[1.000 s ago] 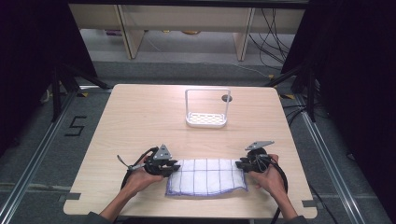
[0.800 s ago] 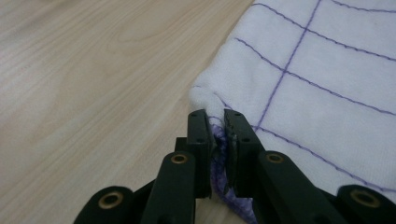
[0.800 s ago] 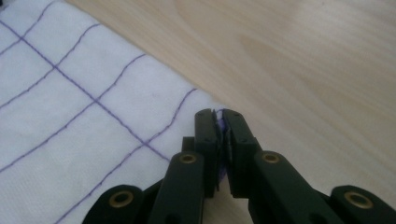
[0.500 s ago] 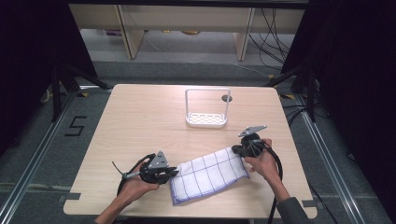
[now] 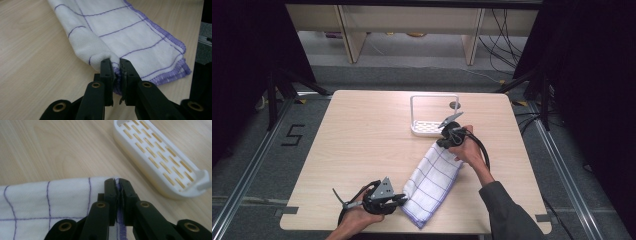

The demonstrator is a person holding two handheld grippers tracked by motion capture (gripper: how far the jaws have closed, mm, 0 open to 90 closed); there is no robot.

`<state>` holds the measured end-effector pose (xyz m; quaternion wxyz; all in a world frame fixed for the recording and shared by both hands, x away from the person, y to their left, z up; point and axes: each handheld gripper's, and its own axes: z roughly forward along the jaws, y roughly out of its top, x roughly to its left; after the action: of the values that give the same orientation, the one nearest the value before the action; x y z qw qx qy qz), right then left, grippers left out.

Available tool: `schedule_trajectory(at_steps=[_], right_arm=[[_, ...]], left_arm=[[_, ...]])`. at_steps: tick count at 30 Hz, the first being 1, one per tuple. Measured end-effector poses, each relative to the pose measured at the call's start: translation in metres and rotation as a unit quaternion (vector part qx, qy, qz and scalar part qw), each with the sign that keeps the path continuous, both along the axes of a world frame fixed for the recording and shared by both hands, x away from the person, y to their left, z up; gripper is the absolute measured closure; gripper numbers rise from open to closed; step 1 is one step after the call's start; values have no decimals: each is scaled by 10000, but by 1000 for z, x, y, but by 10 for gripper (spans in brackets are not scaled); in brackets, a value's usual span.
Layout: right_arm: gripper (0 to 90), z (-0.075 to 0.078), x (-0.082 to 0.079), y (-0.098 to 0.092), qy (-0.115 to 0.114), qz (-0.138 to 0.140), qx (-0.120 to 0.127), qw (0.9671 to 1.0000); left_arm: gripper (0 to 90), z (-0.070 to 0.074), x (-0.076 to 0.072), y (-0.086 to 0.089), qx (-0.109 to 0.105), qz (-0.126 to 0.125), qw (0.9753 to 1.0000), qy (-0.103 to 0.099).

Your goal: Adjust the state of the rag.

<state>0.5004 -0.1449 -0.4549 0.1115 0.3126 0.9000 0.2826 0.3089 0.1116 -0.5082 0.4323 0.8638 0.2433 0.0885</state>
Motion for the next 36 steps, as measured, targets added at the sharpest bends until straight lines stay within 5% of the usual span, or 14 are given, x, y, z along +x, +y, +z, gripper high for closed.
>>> schedule_trajectory(at_steps=[6, 7, 8, 13, 14, 15, 16, 22, 24, 26, 27, 28, 31, 36], right_arm=[[856, -8, 11, 26, 9, 294, -141, 9995], [855, -9, 12, 29, 20, 336, -110, 9994], [855, -9, 13, 32, 12, 342, -65, 9994], [854, -12, 18, 41, 34, 446, 37, 9990], [854, -14, 18, 43, 68, 412, 73, 9991], [853, -13, 17, 44, 162, 361, 77, 9992], [852, -15, 19, 45, 108, 426, 105, 9990], [721, -16, 21, 49, 0, 257, 387, 9989], [638, -10, 19, 48, -21, -13, 414, 9991], [610, -1, 16, 41, -63, 27, 561, 9984], [592, 4, 12, 39, -48, -312, 593, 9977], [570, 9, 9, 32, -57, -338, 642, 9973], [541, 21, 1, 10, -192, -401, 943, 9946], [517, 24, -14, -26, -309, -648, 838, 9939]], left_arm=[[806, -1, -10, -11, -15, -49, 10000, -43], [806, 0, -10, -11, 159, -127, 9997, -101], [806, -2, -12, -15, -35, 0, 10000, -84], [801, -1, -16, -20, -112, -30, 9999, -63], [801, 0, -15, -19, 101, -144, 9997, -187], [798, -3, -18, -22, -203, -1, 9998, -84], [797, -2, -18, -22, -70, -64, 9998, -154], [689, -5, -22, -31, -274, -201, 9994, 80], [622, -4, -23, -33, -343, -224, 9991, 128], [538, 0, -22, -30, -409, -186, 9988, 174], [489, 2, -22, -29, -570, -91, 9981, 225], [453, 5, -22, -25, -663, -27, 9975, 222], [401, 15, -15, -12, -787, 153, 9966, 176], [391, 30, 12, 5, -964, 670, 9930, 95]])
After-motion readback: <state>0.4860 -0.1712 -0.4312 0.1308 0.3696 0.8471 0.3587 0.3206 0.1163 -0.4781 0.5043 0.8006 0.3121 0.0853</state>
